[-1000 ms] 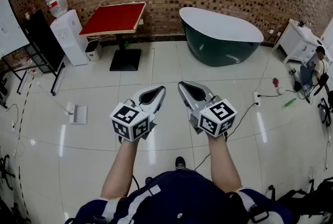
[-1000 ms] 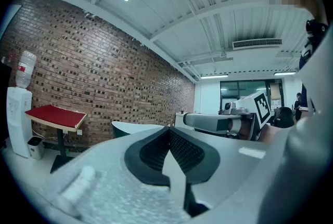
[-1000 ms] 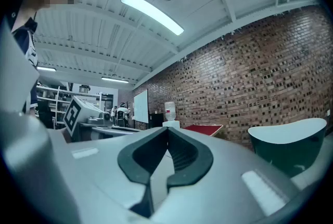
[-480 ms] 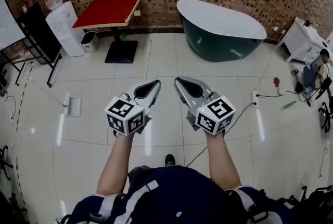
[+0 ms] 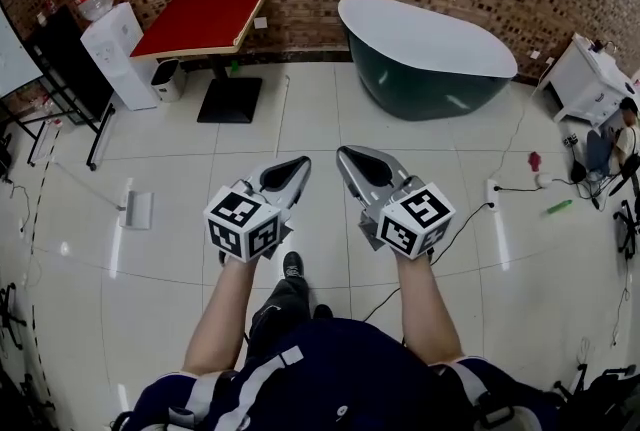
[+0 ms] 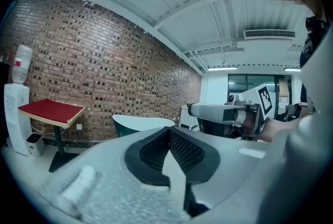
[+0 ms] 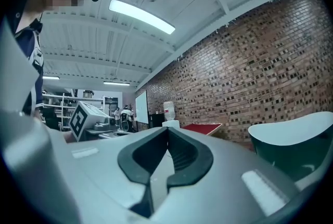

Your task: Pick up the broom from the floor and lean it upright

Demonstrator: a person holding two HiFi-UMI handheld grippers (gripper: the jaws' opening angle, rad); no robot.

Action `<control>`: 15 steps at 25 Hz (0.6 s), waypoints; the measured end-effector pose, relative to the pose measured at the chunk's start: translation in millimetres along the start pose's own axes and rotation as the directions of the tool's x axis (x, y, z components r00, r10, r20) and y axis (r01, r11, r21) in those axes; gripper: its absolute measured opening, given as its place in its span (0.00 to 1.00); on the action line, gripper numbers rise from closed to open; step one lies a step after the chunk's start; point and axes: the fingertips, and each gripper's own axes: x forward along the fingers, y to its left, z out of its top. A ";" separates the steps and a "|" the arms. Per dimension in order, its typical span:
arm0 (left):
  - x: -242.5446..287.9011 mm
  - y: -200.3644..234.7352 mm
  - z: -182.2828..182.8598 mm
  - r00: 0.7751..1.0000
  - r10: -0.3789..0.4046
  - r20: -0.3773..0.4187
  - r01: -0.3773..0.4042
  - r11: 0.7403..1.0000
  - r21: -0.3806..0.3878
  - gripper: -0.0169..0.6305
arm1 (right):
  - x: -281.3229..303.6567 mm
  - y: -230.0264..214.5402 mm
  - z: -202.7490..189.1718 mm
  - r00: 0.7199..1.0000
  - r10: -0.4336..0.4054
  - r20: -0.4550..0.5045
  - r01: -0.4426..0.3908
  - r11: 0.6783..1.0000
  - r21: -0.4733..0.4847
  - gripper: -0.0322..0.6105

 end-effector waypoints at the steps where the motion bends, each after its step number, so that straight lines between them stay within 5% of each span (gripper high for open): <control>1: 7.0 9.0 0.3 1.000 0.000 -0.001 0.000 1.000 0.002 0.03 | 8.0 -7.5 -0.5 1.000 -0.003 -0.006 0.003 1.000 -0.004 0.05; 15: 108.2 167.9 24.9 0.999 -0.044 0.003 0.044 0.999 -0.005 0.03 | 155.0 -111.5 13.4 0.997 -0.066 -0.047 0.063 0.996 -0.057 0.05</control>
